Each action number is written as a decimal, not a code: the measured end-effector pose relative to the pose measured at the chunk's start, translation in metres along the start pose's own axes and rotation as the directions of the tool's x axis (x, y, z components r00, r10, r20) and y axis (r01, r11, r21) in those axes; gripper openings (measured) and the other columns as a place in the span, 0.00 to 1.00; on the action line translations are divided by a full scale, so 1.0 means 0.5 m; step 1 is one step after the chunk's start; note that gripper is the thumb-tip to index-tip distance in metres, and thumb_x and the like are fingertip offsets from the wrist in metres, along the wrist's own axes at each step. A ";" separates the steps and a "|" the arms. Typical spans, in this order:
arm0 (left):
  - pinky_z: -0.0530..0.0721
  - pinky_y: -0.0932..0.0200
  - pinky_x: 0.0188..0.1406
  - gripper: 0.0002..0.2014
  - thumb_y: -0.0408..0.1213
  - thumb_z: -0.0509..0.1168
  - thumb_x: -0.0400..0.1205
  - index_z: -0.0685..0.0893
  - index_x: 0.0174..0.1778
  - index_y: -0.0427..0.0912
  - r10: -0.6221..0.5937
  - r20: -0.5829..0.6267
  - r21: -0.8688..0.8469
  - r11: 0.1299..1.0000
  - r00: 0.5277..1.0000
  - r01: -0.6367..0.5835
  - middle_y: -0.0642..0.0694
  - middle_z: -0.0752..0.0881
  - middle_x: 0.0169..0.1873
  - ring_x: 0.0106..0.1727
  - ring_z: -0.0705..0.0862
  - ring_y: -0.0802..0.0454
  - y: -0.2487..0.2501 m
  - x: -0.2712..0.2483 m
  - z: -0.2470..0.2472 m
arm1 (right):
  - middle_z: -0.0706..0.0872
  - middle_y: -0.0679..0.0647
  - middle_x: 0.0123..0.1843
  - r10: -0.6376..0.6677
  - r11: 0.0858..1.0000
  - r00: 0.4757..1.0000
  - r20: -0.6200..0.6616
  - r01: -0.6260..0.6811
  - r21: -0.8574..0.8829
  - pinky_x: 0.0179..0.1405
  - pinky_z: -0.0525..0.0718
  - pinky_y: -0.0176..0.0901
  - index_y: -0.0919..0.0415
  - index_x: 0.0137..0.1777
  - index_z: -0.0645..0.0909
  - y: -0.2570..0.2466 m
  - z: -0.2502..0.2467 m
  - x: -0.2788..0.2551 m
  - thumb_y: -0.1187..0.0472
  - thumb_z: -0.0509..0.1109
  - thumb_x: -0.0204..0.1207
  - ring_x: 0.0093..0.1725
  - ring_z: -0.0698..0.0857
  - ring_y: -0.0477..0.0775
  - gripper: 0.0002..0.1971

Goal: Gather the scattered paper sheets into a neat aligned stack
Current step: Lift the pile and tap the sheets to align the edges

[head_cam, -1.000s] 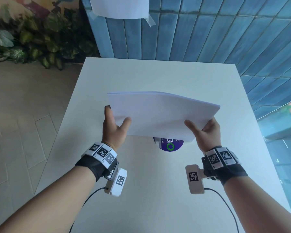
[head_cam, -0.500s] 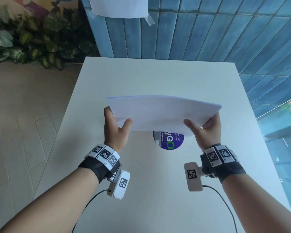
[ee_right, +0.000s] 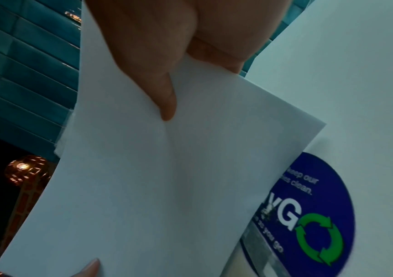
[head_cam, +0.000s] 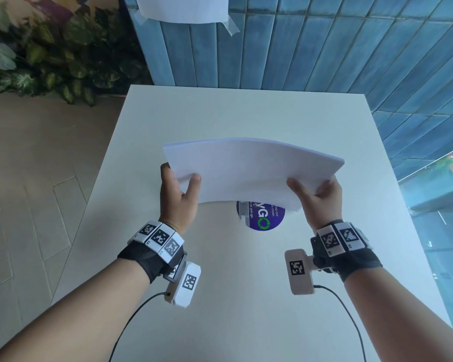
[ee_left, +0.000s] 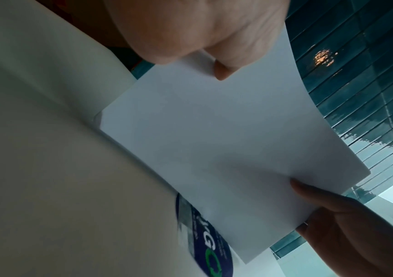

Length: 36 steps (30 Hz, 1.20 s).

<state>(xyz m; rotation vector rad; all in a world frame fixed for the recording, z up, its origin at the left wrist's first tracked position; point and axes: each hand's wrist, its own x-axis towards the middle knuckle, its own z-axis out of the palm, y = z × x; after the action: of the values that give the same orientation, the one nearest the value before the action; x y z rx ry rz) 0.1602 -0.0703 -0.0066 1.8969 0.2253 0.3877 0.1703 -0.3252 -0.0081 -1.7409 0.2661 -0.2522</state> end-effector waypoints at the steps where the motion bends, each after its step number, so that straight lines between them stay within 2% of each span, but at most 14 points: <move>1: 0.72 0.83 0.50 0.13 0.27 0.65 0.79 0.67 0.51 0.40 -0.012 0.008 0.009 1.000 1.000 0.012 0.51 0.78 0.46 0.42 0.77 0.72 -0.004 -0.003 0.000 | 0.88 0.46 0.45 0.012 1.000 1.000 -0.002 -0.012 -0.005 0.43 0.85 0.30 0.62 0.55 0.81 0.005 0.002 -0.004 0.71 0.77 0.65 0.41 0.88 0.37 0.18; 2: 0.74 0.79 0.52 0.13 0.28 0.66 0.79 0.67 0.51 0.40 -0.027 0.013 0.024 0.999 1.000 0.026 0.49 0.77 0.45 0.43 0.78 0.67 -0.006 -0.008 0.000 | 0.88 0.46 0.45 0.023 1.000 1.000 -0.003 -0.023 -0.006 0.42 0.85 0.29 0.62 0.55 0.80 0.011 0.004 -0.008 0.71 0.78 0.64 0.41 0.87 0.36 0.19; 4: 0.76 0.59 0.56 0.14 0.31 0.67 0.80 0.65 0.50 0.39 -0.080 0.012 0.063 0.995 0.997 0.079 0.45 0.74 0.37 0.44 0.74 0.43 -0.008 -0.016 0.001 | 0.88 0.46 0.44 0.040 0.999 0.999 -0.007 -0.040 -0.010 0.39 0.83 0.25 0.62 0.55 0.80 0.023 0.008 -0.015 0.71 0.78 0.64 0.38 0.86 0.31 0.19; 5: 0.75 0.51 0.57 0.14 0.33 0.67 0.80 0.65 0.49 0.37 -0.112 0.004 0.075 0.991 0.994 0.111 0.36 0.75 0.36 0.47 0.74 0.33 -0.010 -0.018 0.002 | 0.88 0.47 0.43 0.045 0.999 0.999 -0.013 -0.045 -0.014 0.39 0.83 0.24 0.61 0.54 0.81 0.026 0.009 -0.016 0.71 0.78 0.65 0.37 0.86 0.30 0.18; 6: 0.74 0.46 0.58 0.14 0.34 0.67 0.81 0.67 0.51 0.32 -0.135 -0.002 0.080 0.988 0.991 0.135 0.24 0.78 0.42 0.52 0.76 0.27 -0.014 -0.018 0.003 | 0.88 0.47 0.43 0.048 0.999 0.999 -0.019 -0.048 -0.016 0.39 0.82 0.24 0.60 0.53 0.81 0.027 0.010 -0.016 0.70 0.78 0.65 0.37 0.86 0.29 0.17; 8: 0.74 0.46 0.60 0.19 0.34 0.65 0.81 0.68 0.58 0.23 -0.135 0.007 0.085 0.987 0.991 0.134 0.18 0.78 0.54 0.56 0.77 0.30 -0.015 -0.017 0.003 | 0.88 0.47 0.43 0.052 0.998 0.998 -0.020 -0.052 -0.020 0.40 0.83 0.25 0.60 0.53 0.82 0.026 0.011 -0.013 0.68 0.78 0.65 0.36 0.86 0.29 0.16; 11: 0.75 0.68 0.56 0.17 0.34 0.63 0.80 0.70 0.60 0.27 -0.068 0.005 0.027 0.997 0.998 0.068 0.40 0.79 0.50 0.46 0.75 0.57 -0.007 -0.017 0.003 | 0.88 0.49 0.43 0.042 0.999 0.999 -0.012 -0.043 -0.023 0.41 0.84 0.28 0.64 0.52 0.82 0.022 0.011 -0.010 0.68 0.78 0.66 0.37 0.86 0.33 0.15; 12: 0.74 0.70 0.54 0.17 0.35 0.62 0.80 0.70 0.60 0.28 -0.058 -0.003 0.012 0.998 0.998 0.058 0.44 0.78 0.50 0.46 0.74 0.59 -0.008 -0.016 0.003 | 0.89 0.51 0.44 0.034 0.999 0.999 -0.013 -0.034 -0.024 0.43 0.84 0.30 0.66 0.53 0.83 0.019 0.010 -0.010 0.68 0.78 0.66 0.39 0.87 0.36 0.15; 16: 0.74 0.57 0.52 0.14 0.38 0.63 0.79 0.70 0.55 0.34 -0.066 0.012 0.035 0.997 0.998 0.066 0.47 0.76 0.44 0.44 0.73 0.49 -0.015 -0.022 0.000 | 0.89 0.54 0.47 0.047 0.999 0.999 -0.014 -0.047 -0.022 0.46 0.85 0.38 0.64 0.54 0.81 0.023 0.008 -0.011 0.69 0.79 0.65 0.43 0.88 0.49 0.18; 19: 0.74 0.46 0.58 0.18 0.36 0.64 0.81 0.69 0.58 0.26 -0.119 0.028 0.086 0.990 0.993 0.116 0.28 0.79 0.47 0.51 0.78 0.33 -0.025 -0.030 0.000 | 0.88 0.59 0.52 0.075 0.997 0.997 -0.015 -0.075 -0.030 0.49 0.83 0.42 0.66 0.58 0.78 0.040 0.012 -0.019 0.67 0.80 0.62 0.49 0.88 0.56 0.24; 23: 0.73 0.39 0.63 0.21 0.34 0.64 0.82 0.67 0.63 0.22 -0.149 0.038 0.111 0.983 0.988 0.144 0.21 0.78 0.54 0.58 0.77 0.26 -0.035 -0.028 0.004 | 0.88 0.57 0.52 0.088 0.995 0.996 -0.016 -0.088 -0.039 0.52 0.83 0.45 0.65 0.60 0.78 0.042 0.017 -0.016 0.68 0.78 0.66 0.51 0.87 0.57 0.22; 26: 0.75 0.43 0.59 0.19 0.35 0.64 0.82 0.69 0.61 0.25 -0.146 0.029 0.108 0.984 0.989 0.142 0.22 0.78 0.55 0.54 0.78 0.28 -0.034 -0.026 0.009 | 0.88 0.55 0.49 0.082 0.995 0.997 -0.017 -0.082 -0.049 0.51 0.83 0.45 0.61 0.56 0.79 0.040 0.020 -0.011 0.68 0.76 0.68 0.50 0.87 0.57 0.17; 31: 0.73 0.48 0.68 0.23 0.37 0.62 0.83 0.67 0.68 0.26 -0.165 0.031 0.094 0.982 0.986 0.161 0.34 0.79 0.60 0.62 0.78 0.36 -0.038 -0.022 0.010 | 0.88 0.55 0.48 0.059 0.997 0.998 -0.009 -0.060 -0.054 0.52 0.83 0.47 0.55 0.52 0.78 0.046 0.019 -0.011 0.67 0.75 0.70 0.48 0.87 0.55 0.14; 36: 0.76 0.51 0.64 0.19 0.35 0.61 0.84 0.68 0.66 0.27 -0.157 0.045 0.086 0.984 0.987 0.153 0.45 0.78 0.54 0.59 0.81 0.44 -0.029 -0.015 0.013 | 0.87 0.47 0.43 0.062 0.998 0.998 0.020 -0.061 -0.034 0.44 0.82 0.35 0.54 0.49 0.79 0.041 0.016 -0.004 0.69 0.75 0.70 0.37 0.85 0.30 0.13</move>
<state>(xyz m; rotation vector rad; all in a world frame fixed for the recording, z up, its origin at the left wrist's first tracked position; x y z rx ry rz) 0.1562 -0.0733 -0.0236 1.9524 0.3575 0.2269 0.1702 -0.3209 -0.0295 -1.7638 0.3094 -0.1850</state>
